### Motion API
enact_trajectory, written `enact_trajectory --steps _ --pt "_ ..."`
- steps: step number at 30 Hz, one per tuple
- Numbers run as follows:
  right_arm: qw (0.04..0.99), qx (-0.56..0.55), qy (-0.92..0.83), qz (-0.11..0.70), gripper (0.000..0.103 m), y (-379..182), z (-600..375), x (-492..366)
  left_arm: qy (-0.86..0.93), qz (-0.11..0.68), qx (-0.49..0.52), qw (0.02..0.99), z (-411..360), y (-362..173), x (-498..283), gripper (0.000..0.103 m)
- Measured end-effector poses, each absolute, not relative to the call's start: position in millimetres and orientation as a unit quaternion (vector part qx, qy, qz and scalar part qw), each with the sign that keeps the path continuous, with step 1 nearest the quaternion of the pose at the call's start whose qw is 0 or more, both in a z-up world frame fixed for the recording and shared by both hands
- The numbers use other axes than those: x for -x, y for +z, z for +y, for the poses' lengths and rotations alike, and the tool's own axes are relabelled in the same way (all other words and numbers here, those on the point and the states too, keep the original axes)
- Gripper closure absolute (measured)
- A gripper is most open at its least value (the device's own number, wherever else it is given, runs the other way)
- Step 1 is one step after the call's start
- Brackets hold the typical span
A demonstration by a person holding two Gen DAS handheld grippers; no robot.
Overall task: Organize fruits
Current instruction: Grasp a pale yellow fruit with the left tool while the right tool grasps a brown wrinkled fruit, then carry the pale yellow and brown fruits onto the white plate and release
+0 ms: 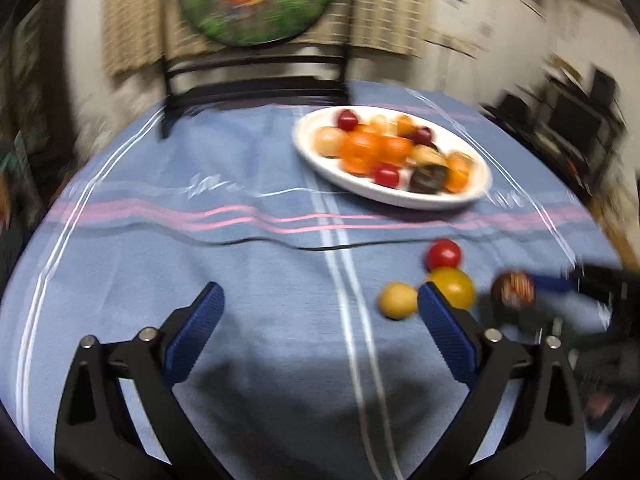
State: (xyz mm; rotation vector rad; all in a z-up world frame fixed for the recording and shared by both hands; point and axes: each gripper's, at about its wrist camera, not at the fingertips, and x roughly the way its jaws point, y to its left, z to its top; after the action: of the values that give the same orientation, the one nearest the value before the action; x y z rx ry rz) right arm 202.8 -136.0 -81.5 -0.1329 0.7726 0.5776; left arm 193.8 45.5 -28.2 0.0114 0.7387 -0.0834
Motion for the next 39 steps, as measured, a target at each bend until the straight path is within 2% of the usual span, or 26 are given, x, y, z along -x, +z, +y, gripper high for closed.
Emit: enact_trajectory --steps 2,3,5,11,29,36,39 --pt "0.886 0.05 0.271 0.373 0.06 -80 -143 -205 -0.072 0.356 -0.051 0.93 36 -29 -193 0.034" --pt "0.886 0.047 0.269 0.374 0.06 -80 -144 -206 -0.079 0.358 -0.056 0.928 34 -31 -193 0.045" --pt "0.886 0.044 0.268 0.376 0.06 -80 -145 -207 -0.105 0.376 -0.052 0.919 33 -37 -197 0.059" --pt "0.886 0.048 0.271 0.372 0.06 -78 -143 -204 -0.153 0.399 -0.037 0.904 28 -45 -204 0.06" --pt "0.887 0.045 0.261 0.379 0.06 -81 -146 -207 -0.151 0.428 -0.065 0.889 6 -64 -228 0.065" --pt "0.886 0.046 0.26 0.382 0.06 -83 -146 -209 -0.148 0.427 -0.064 0.89 7 -63 -228 0.074" --pt "0.885 0.047 0.259 0.385 0.06 -84 -145 -210 -0.141 0.426 -0.07 0.891 4 -63 -226 0.074"
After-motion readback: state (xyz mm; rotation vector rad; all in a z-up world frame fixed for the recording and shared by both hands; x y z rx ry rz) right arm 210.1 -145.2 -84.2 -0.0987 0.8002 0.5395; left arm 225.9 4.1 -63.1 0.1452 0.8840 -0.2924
